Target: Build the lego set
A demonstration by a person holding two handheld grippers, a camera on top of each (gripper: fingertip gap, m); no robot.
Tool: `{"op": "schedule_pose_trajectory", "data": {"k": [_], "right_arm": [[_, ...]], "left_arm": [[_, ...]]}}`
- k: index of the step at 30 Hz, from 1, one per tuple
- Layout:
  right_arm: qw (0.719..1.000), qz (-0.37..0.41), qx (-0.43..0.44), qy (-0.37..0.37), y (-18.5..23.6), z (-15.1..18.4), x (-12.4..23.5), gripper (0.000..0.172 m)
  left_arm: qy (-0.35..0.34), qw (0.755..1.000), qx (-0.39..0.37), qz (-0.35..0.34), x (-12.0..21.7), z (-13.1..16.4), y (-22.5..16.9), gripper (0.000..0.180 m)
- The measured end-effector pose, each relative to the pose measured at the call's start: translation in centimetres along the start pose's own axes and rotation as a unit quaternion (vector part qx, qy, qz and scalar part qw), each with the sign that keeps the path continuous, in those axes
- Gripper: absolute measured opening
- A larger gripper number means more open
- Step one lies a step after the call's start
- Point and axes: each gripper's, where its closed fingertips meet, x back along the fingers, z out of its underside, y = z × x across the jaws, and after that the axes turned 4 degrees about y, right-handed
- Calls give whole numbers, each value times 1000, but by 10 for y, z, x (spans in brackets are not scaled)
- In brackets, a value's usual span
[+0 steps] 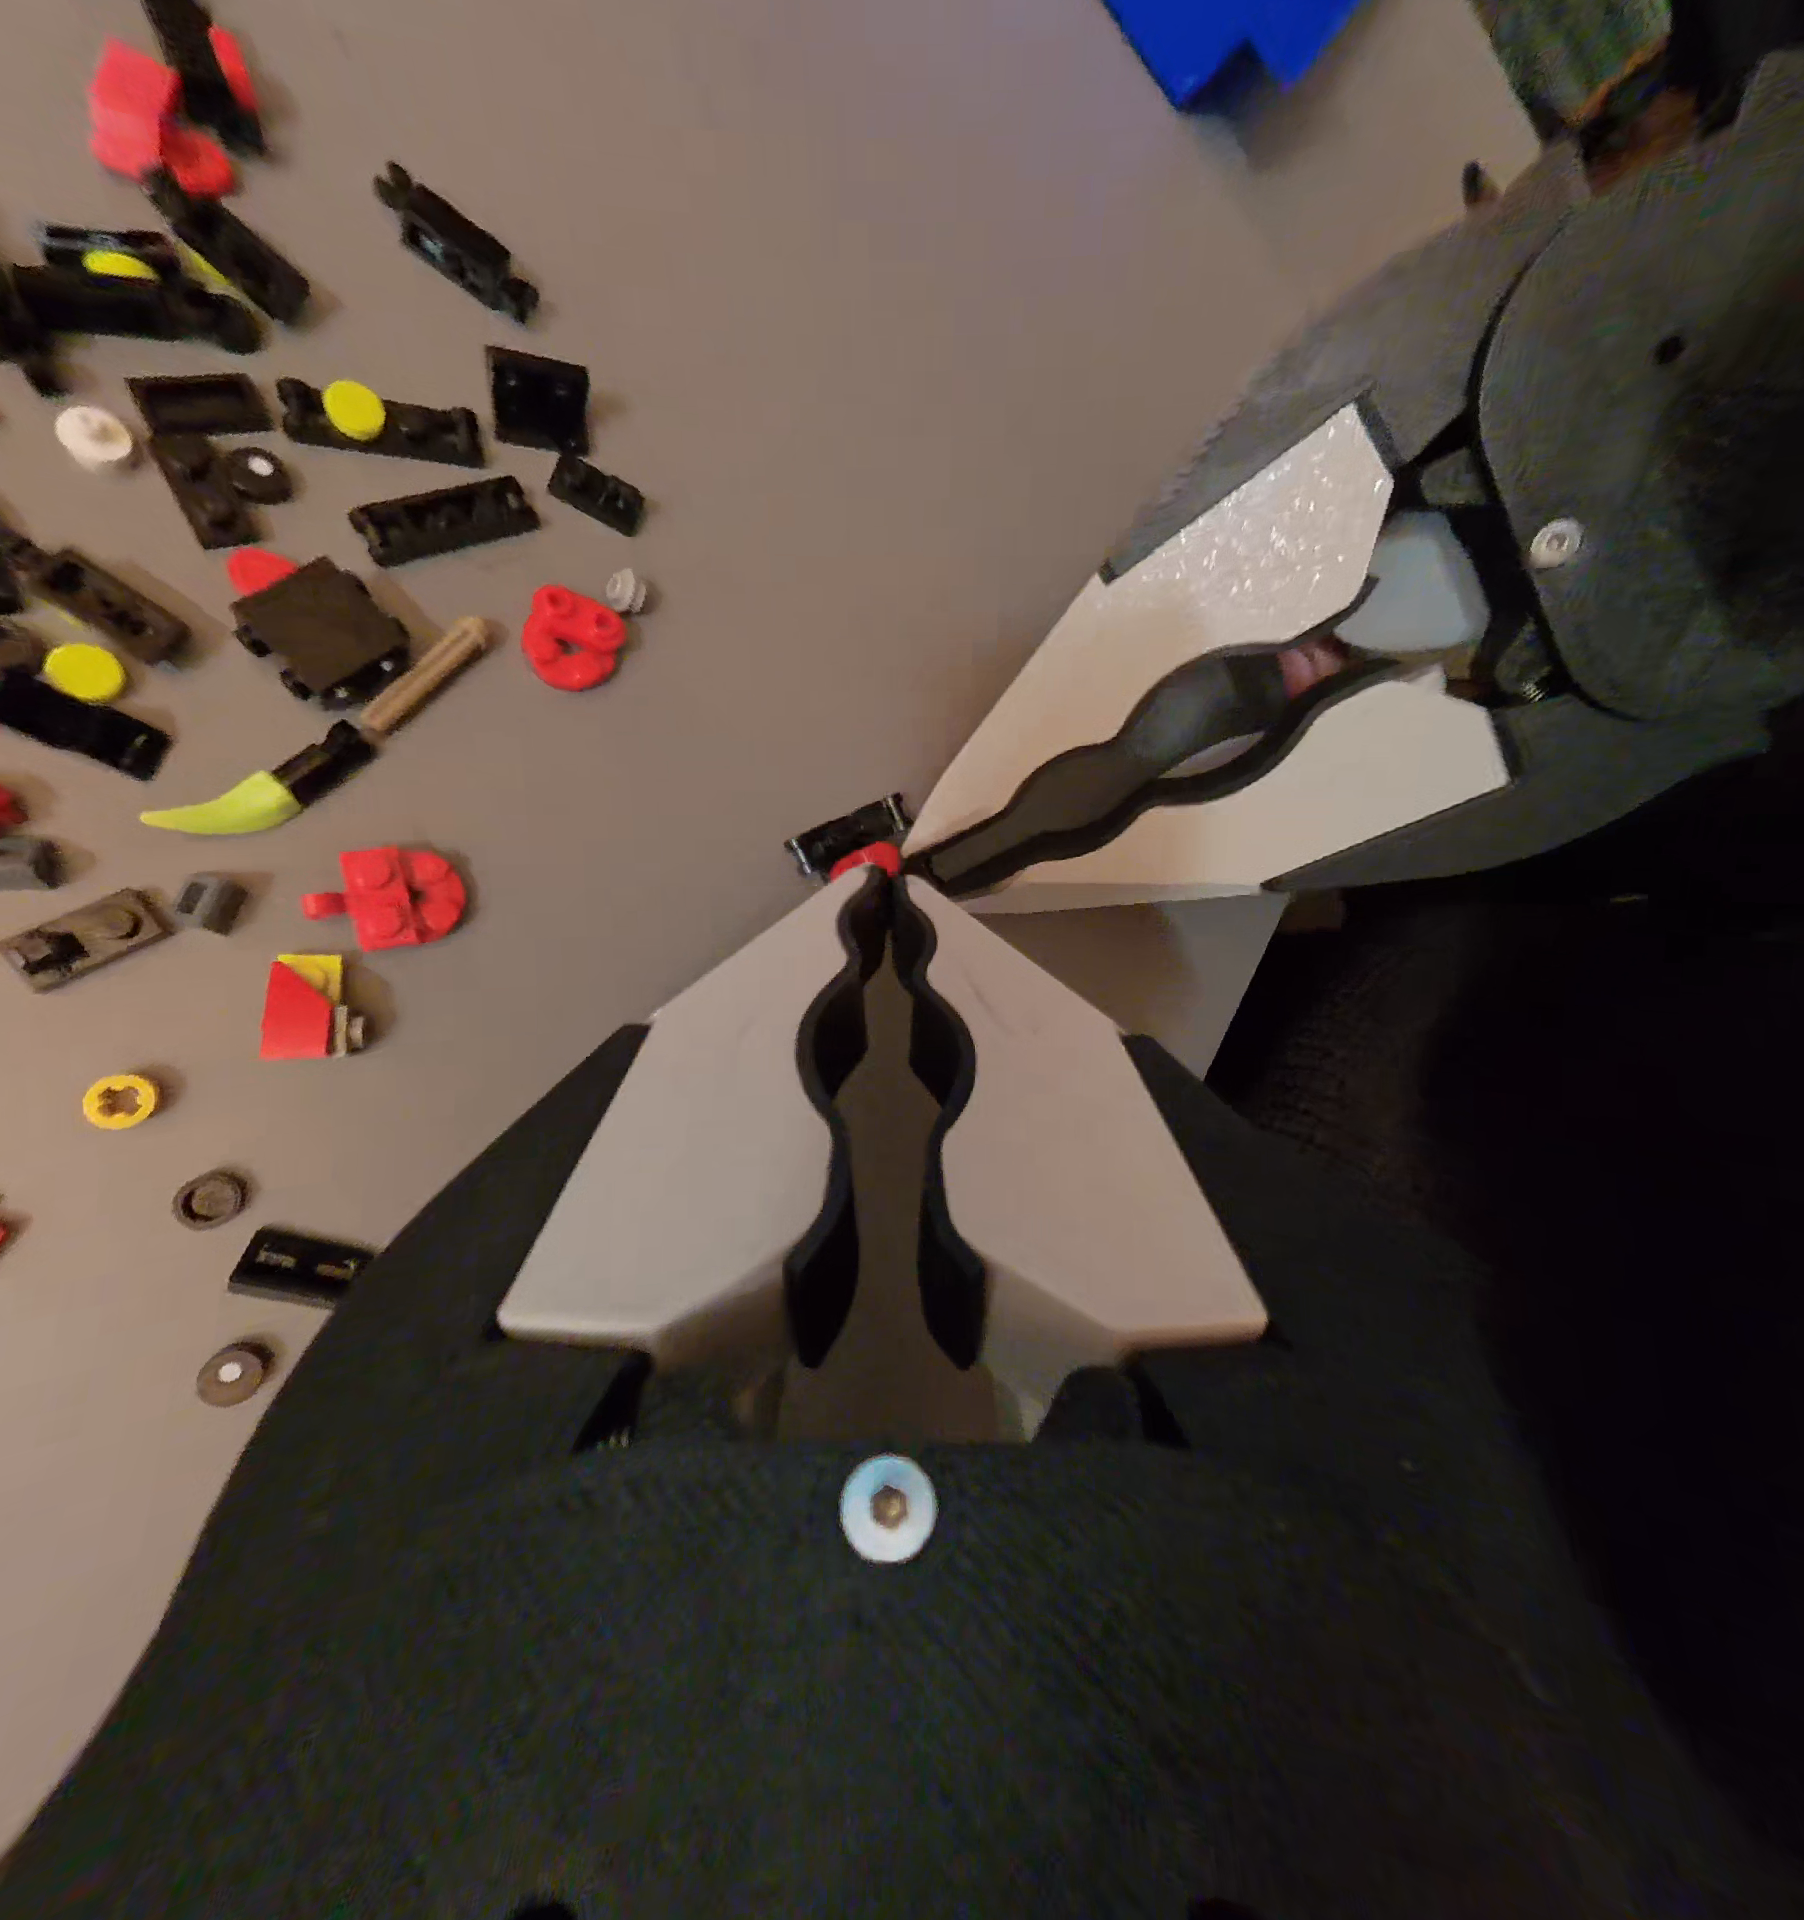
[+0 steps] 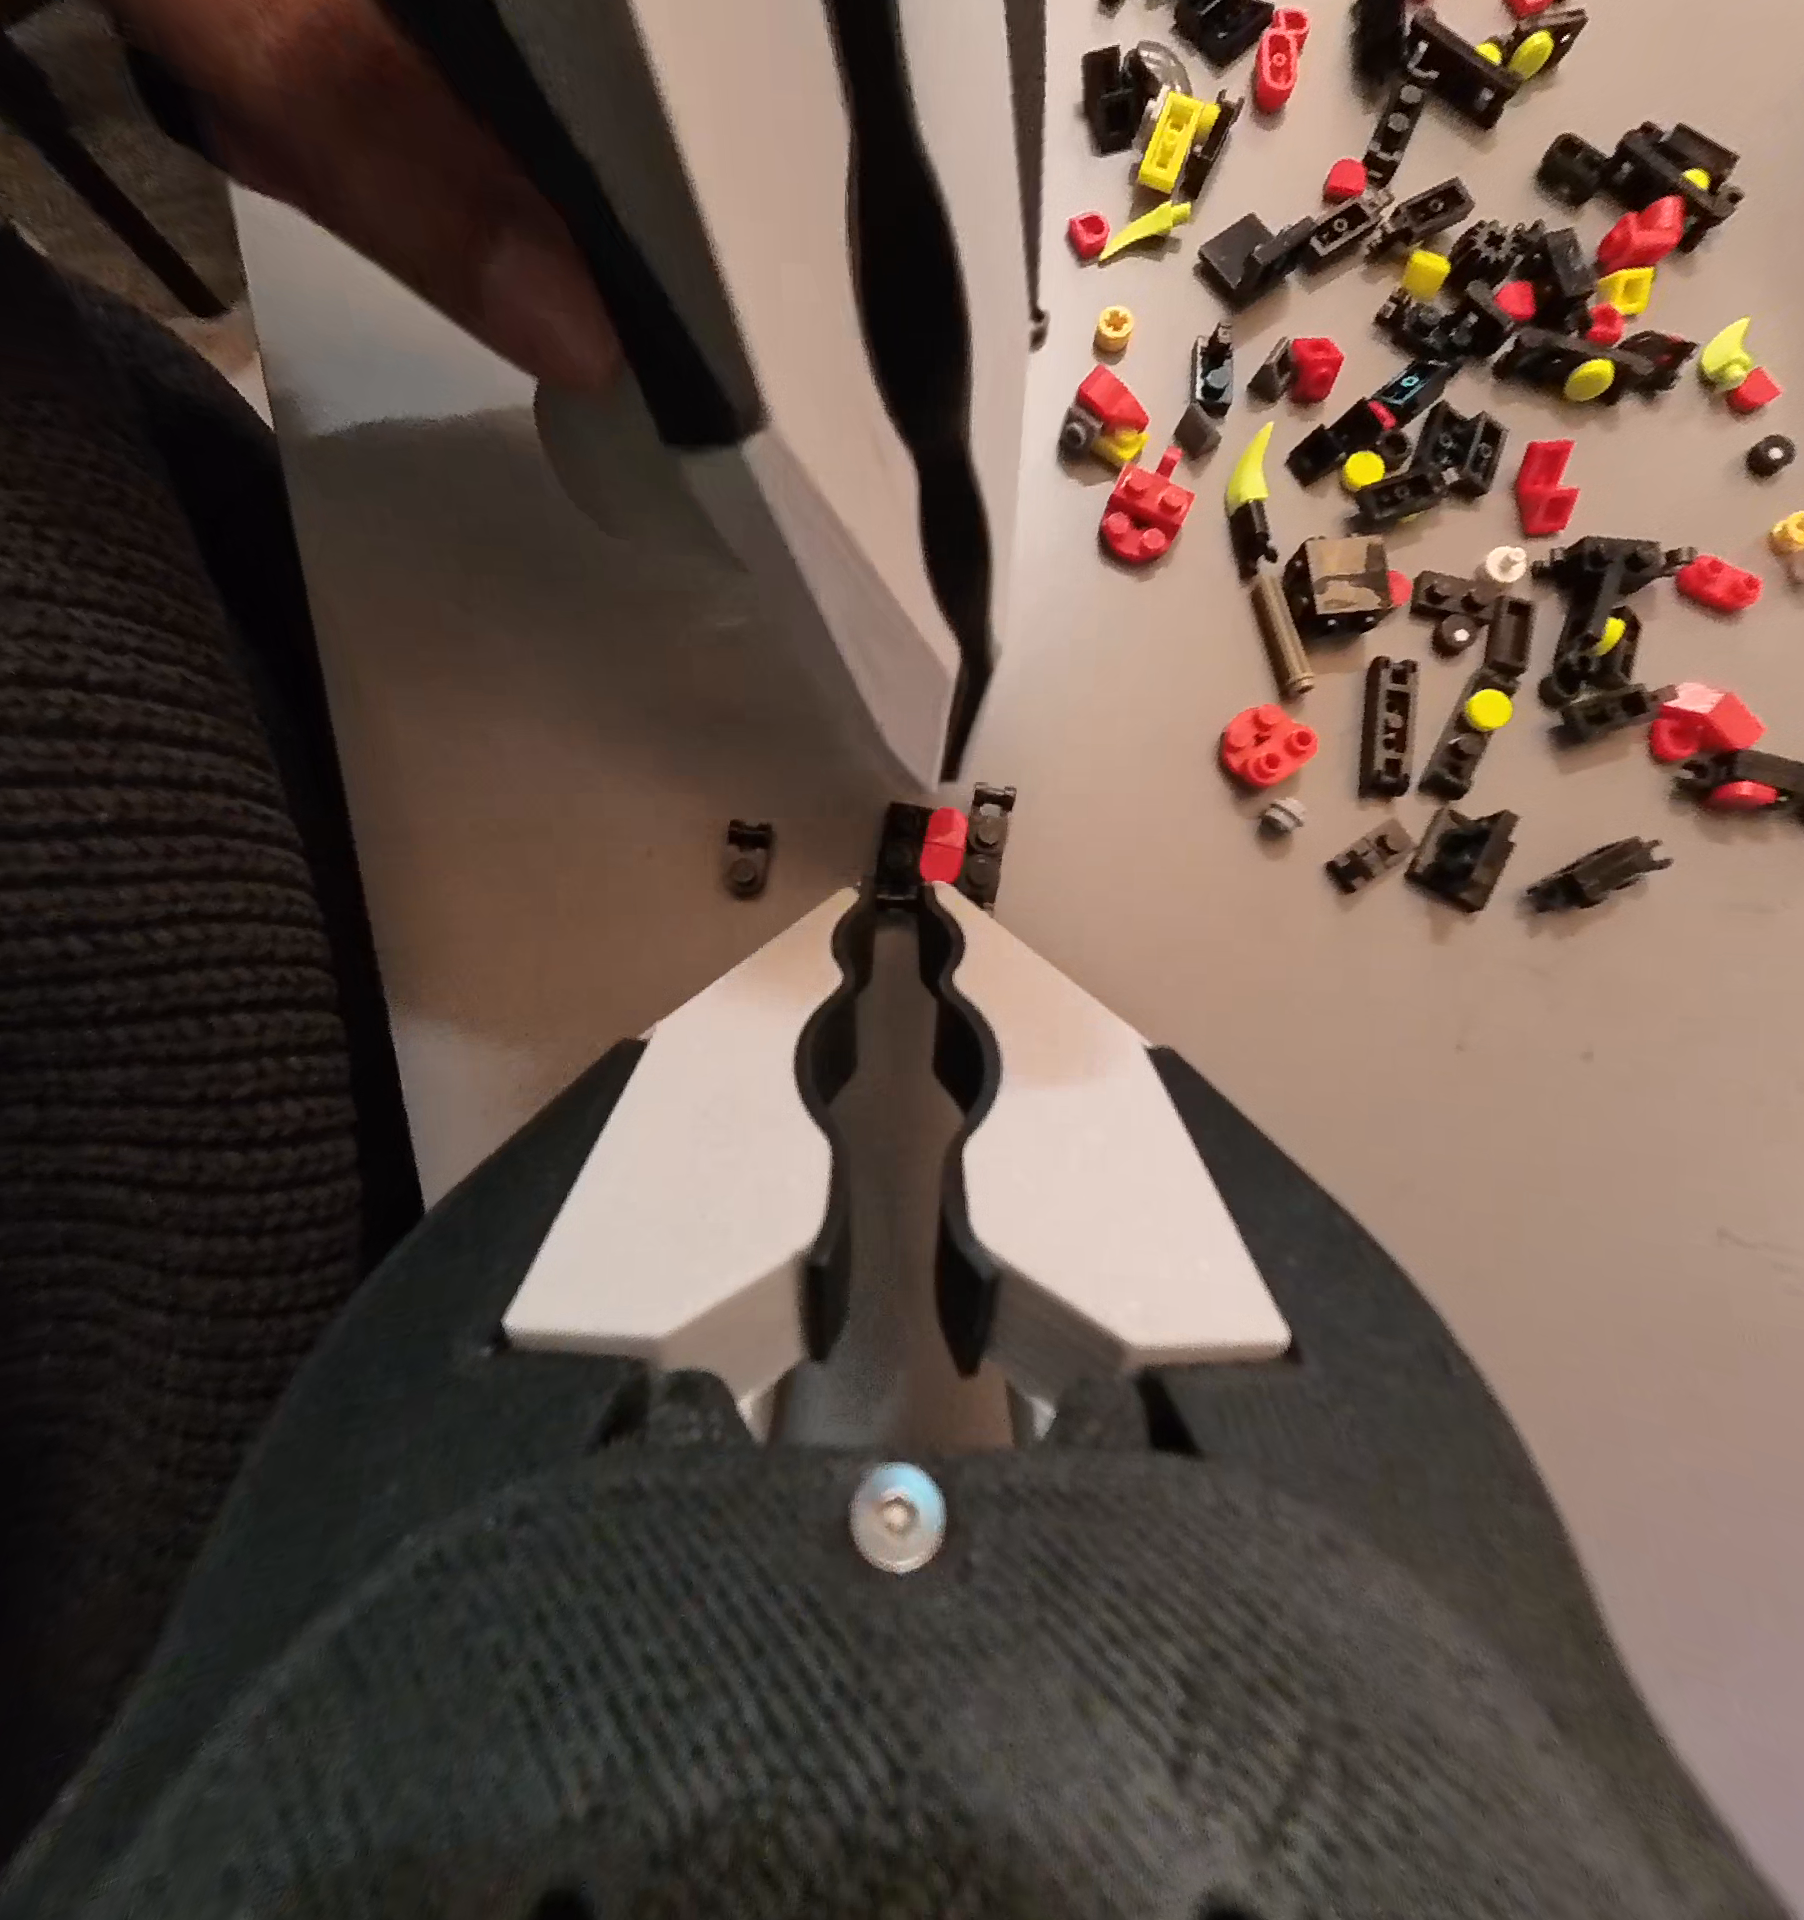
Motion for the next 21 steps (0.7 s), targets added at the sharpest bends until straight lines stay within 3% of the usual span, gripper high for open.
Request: {"op": "schedule_pose_trajectory", "data": {"k": [21], "right_arm": [[1000, 3, 3, 8, 1, 0, -3, 6]], "left_arm": [[33, 999, 0, 1, -13, 10, -7, 0]]}}
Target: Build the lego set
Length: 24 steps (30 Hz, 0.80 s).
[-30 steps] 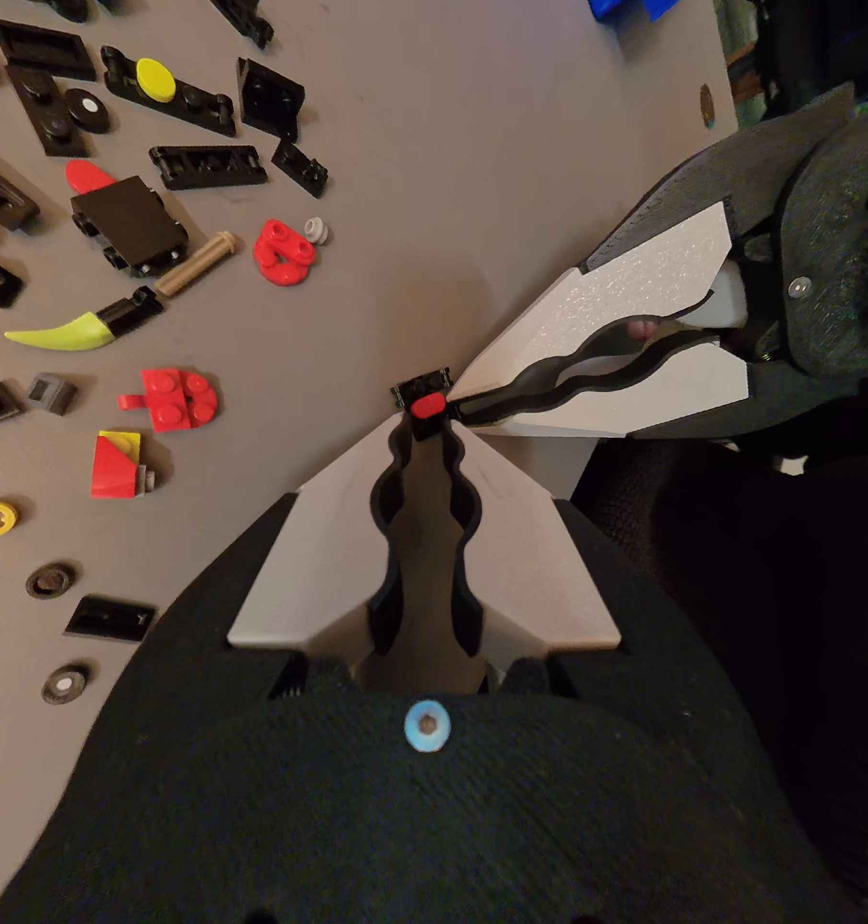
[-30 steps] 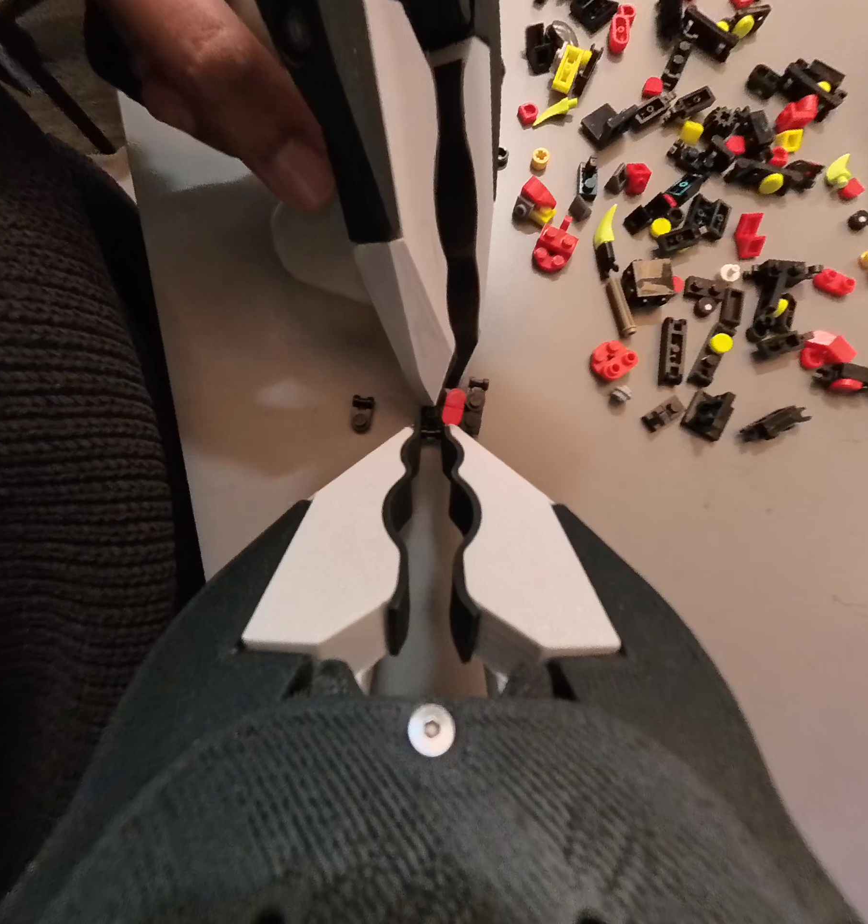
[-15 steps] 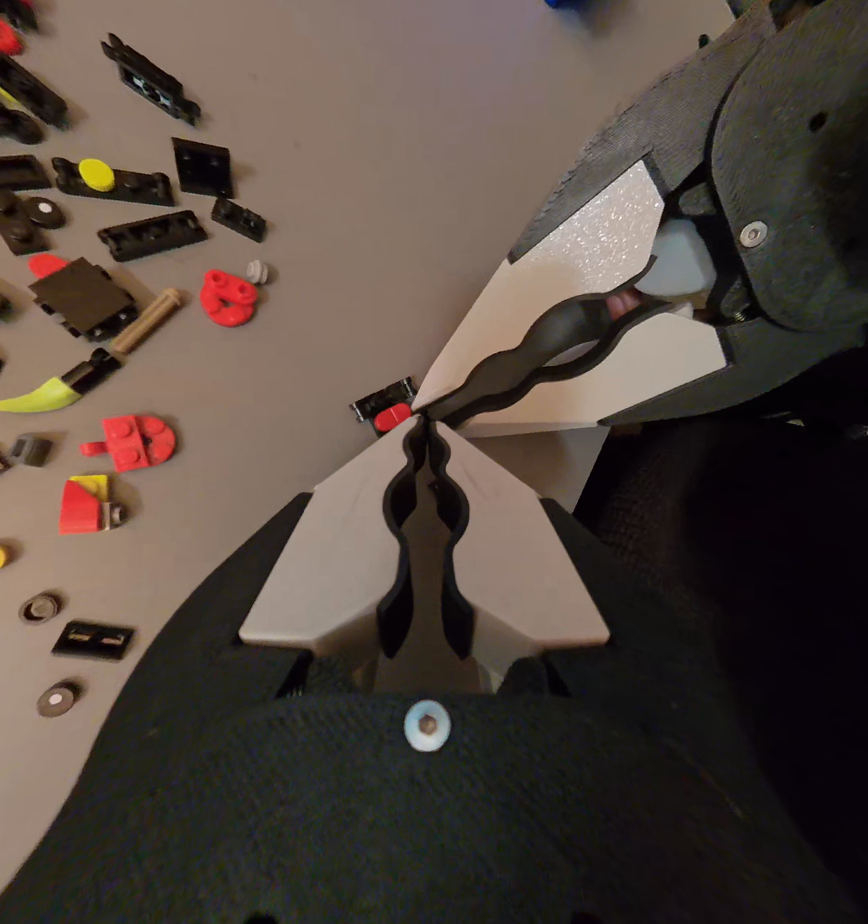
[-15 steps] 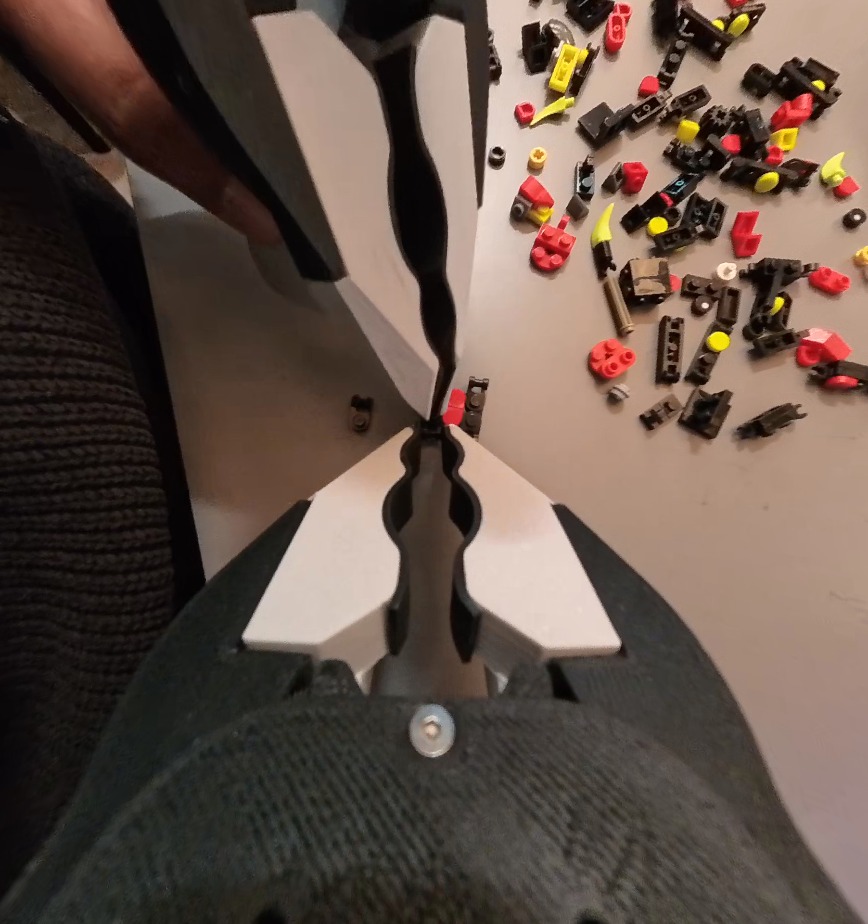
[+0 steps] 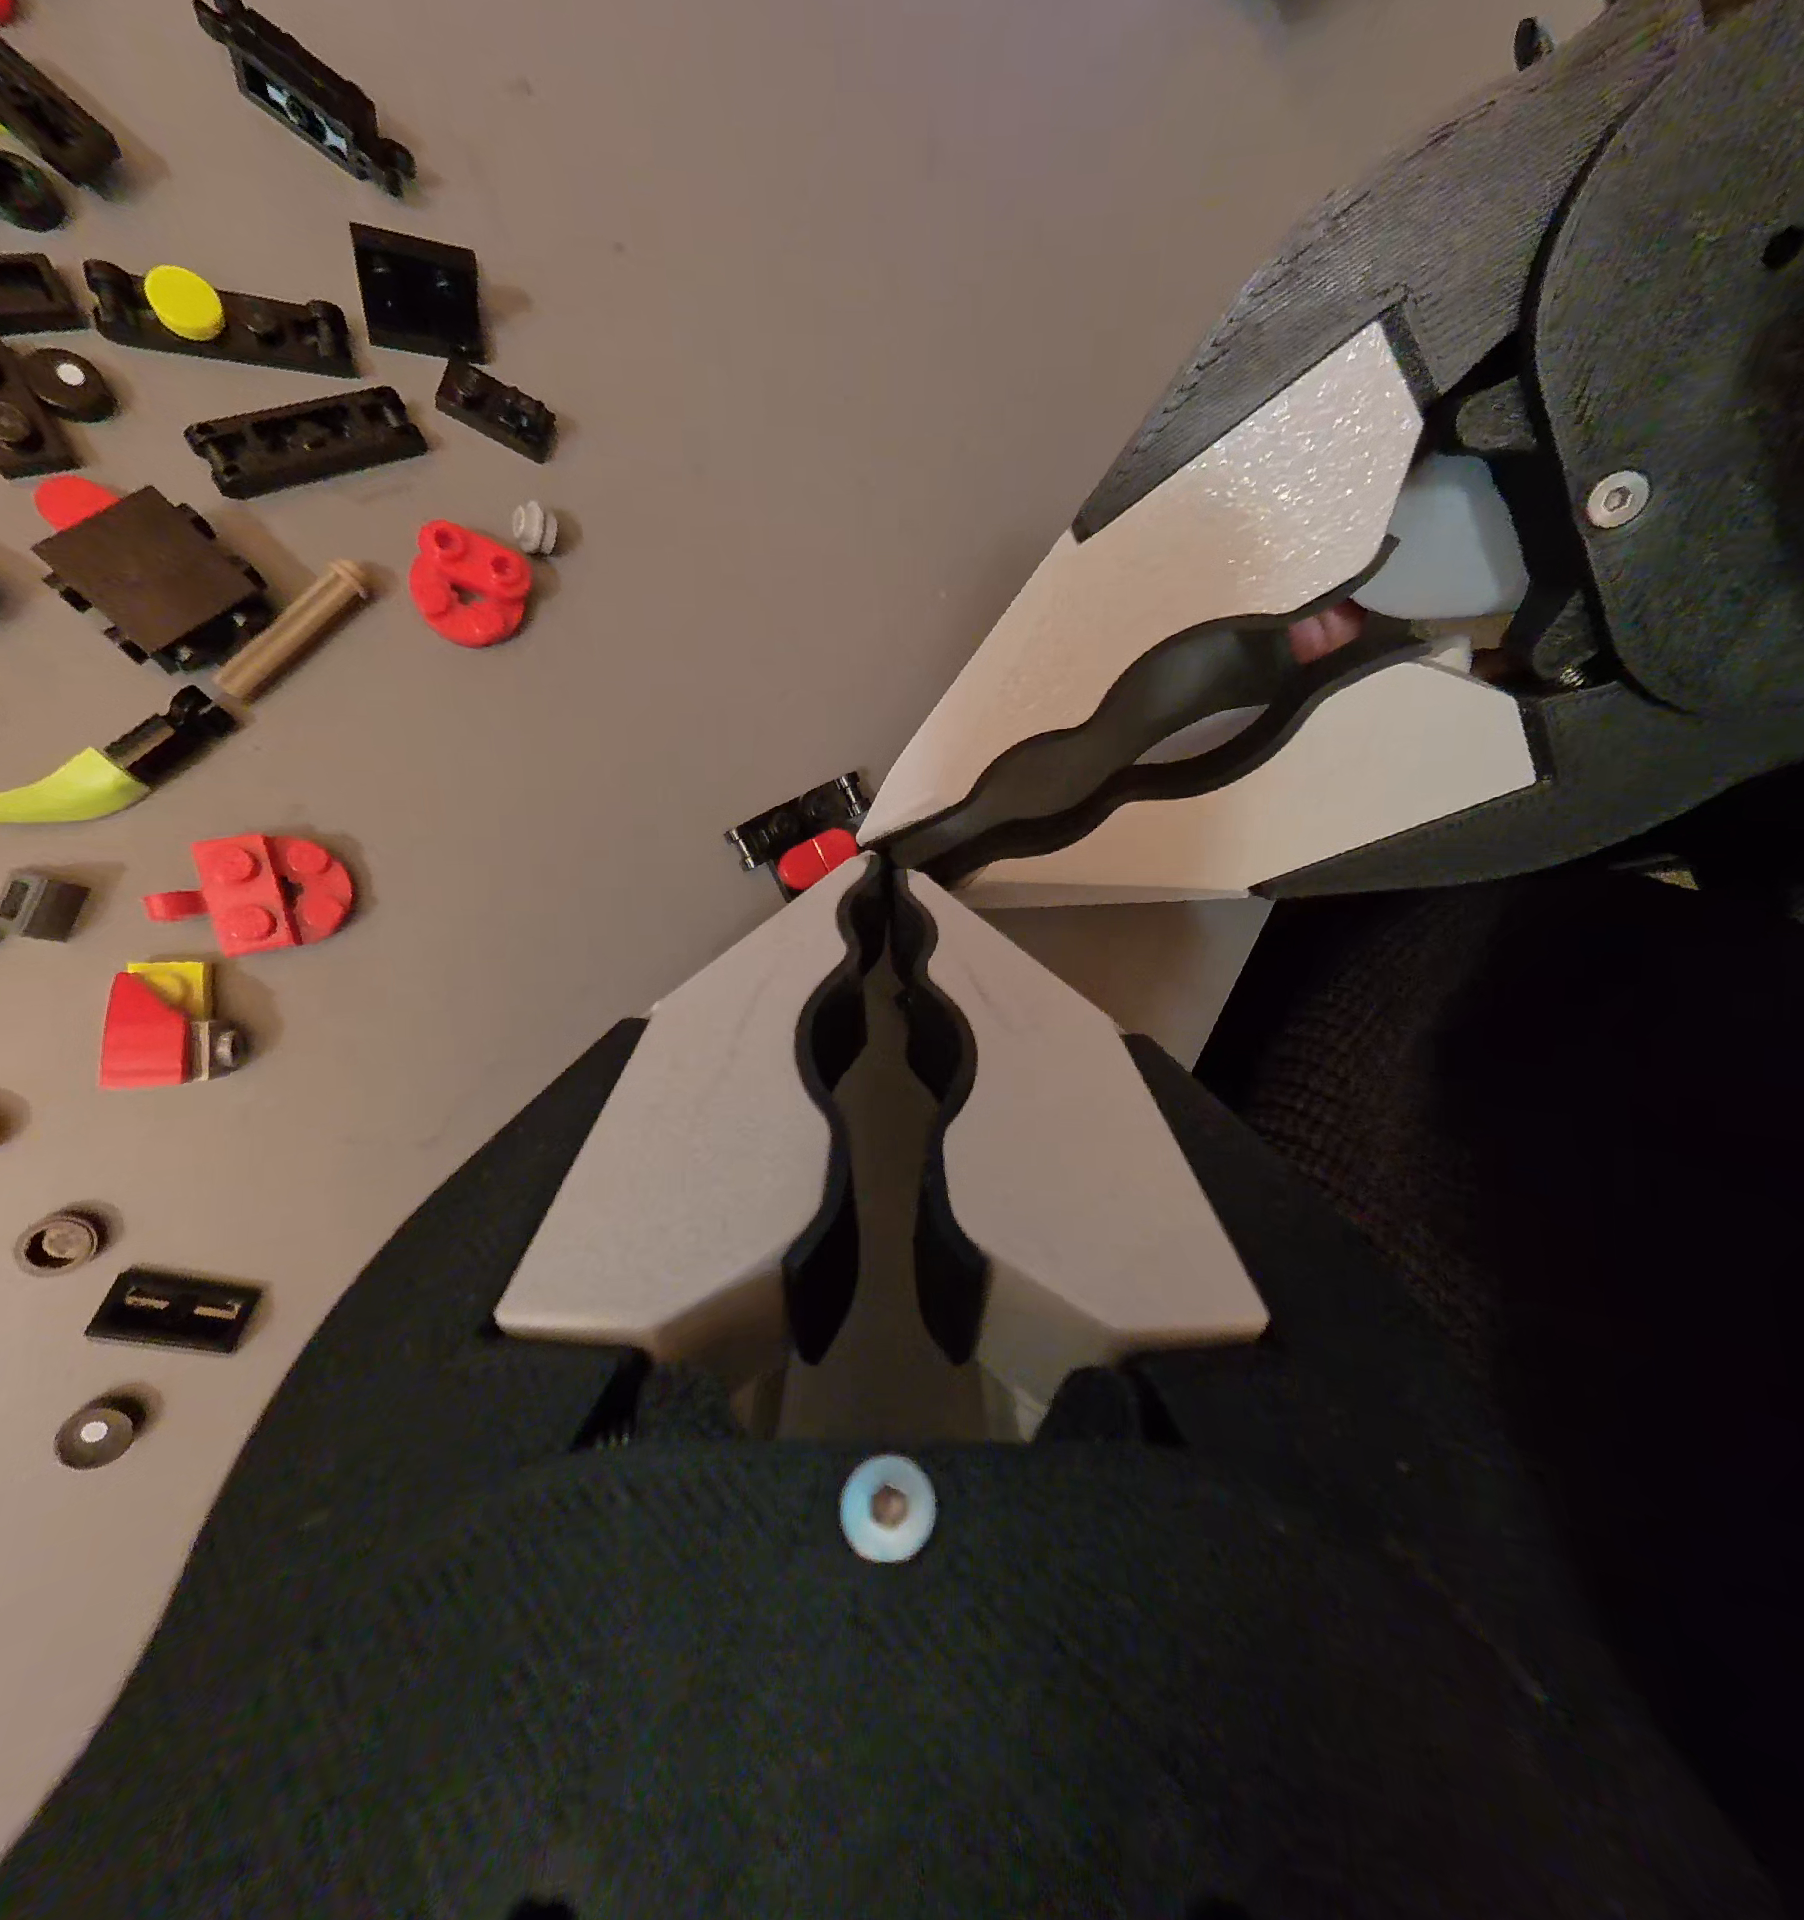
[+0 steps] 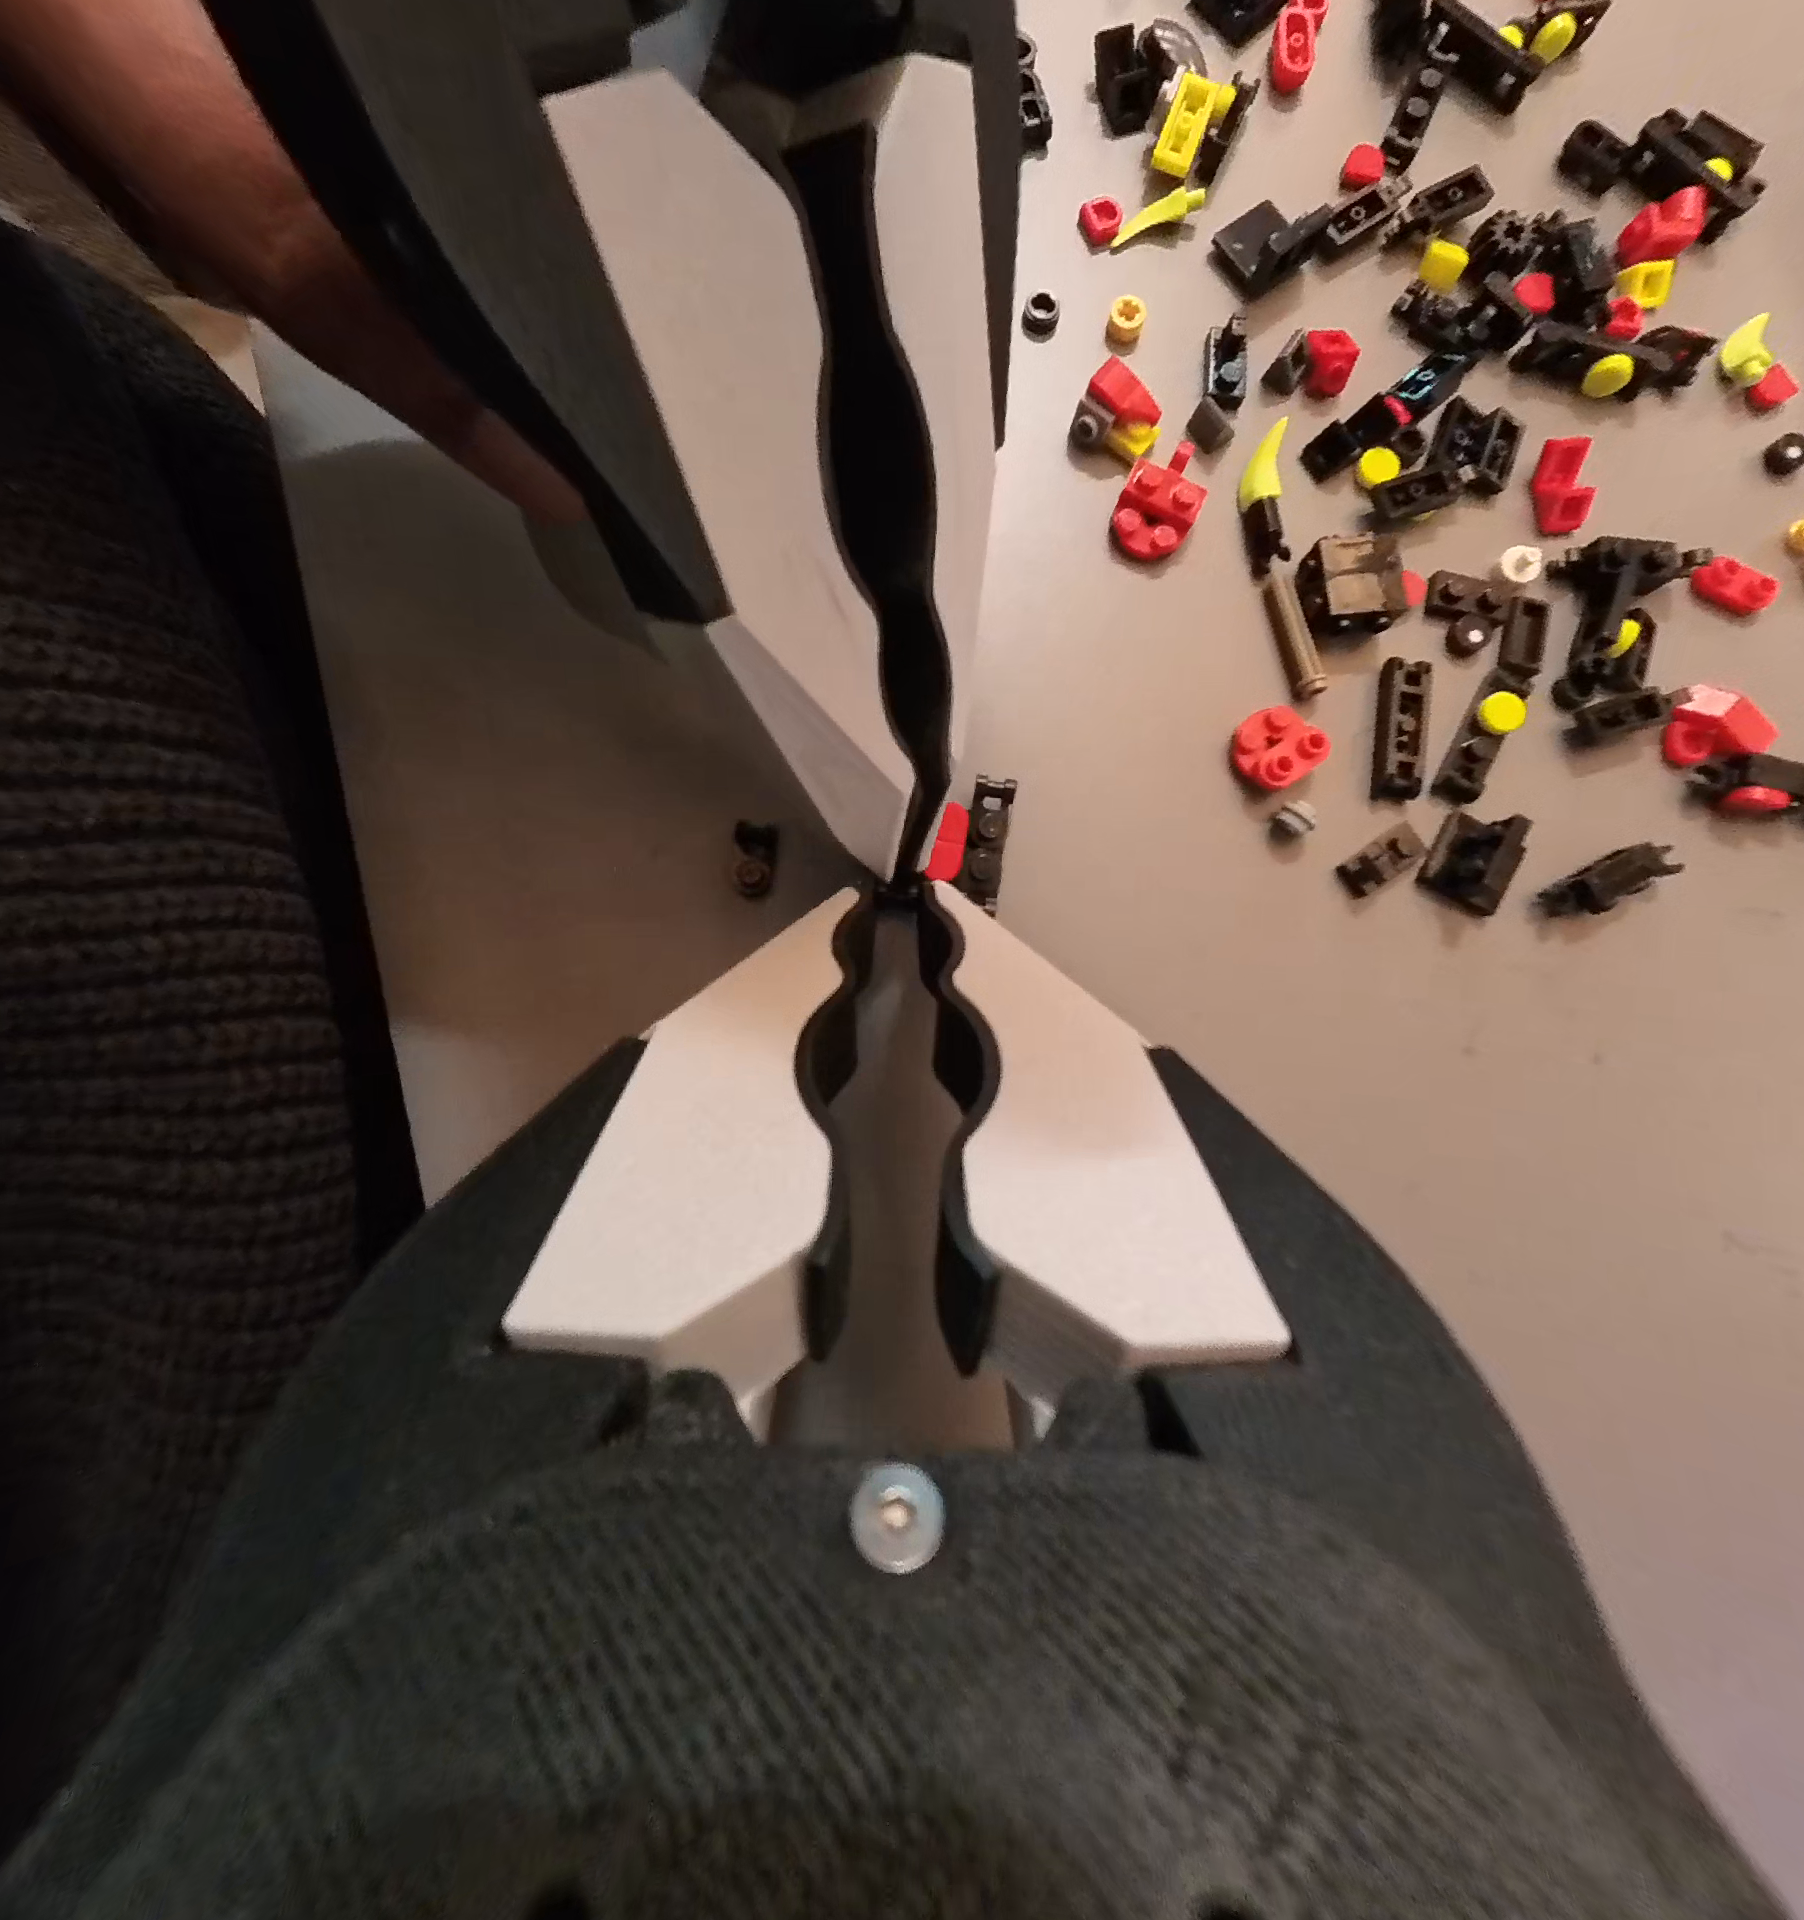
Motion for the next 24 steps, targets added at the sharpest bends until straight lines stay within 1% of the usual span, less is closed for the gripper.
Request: {"op": "schedule_pose_trajectory", "data": {"k": [3, 7, 10, 12, 14, 16, 18, 21, 24], "right_arm": [[1000, 2, 0, 1, 0, 0, 0, 6], [1000, 5, 1, 2, -1, 0, 0, 6], [1000, 9, 1, 2, -1, 0, 0, 6], [1000, 10, 0, 1, 0, 0, 0, 6], [1000, 15, 0, 1, -1, 1, 1, 7], [1000, 19, 0, -1, -3, 0, 2, 12], [1000, 10, -10, -10, -1, -2, 3, 15], [1000, 6, -25, -18, -3, -3, 6, 17], [999, 14, -35, -27, -7, -5, 9, 11]], "left_arm": [[-3, 1000, 4, 1, 0, 0, 0, 0], [-8, 999, 26, 21, 0, 0, 1, 0], [-12, 999, 29, 29, 0, -1, 0, 0], [-13, 998, 46, 41, 0, -1, 0, 0], [-14, 997, 60, 51, 4, -2, 0, 0], [-29, 995, 68, 68, 13, -8, -2, 0], [-38, 995, 67, 64, 20, -10, 1, 0], [-32, 996, 64, 47, 22, -3, 10, 0], [-28, 996, 69, 55, 19, 2, 11, 0]]}}
